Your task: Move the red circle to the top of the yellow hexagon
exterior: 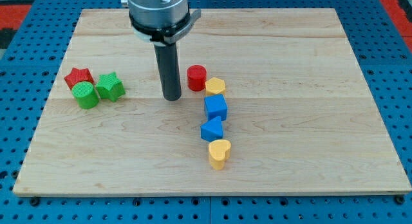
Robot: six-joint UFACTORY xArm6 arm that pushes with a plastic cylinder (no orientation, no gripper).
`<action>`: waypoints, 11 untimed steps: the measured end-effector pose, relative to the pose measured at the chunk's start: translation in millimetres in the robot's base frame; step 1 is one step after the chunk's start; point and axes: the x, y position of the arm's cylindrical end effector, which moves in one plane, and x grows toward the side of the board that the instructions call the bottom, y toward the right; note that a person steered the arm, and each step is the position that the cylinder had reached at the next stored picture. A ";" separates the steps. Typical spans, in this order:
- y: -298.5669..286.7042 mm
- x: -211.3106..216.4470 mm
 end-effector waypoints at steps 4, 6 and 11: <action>34.1 -39.3; 21.8 -55.7; -192.6 -82.5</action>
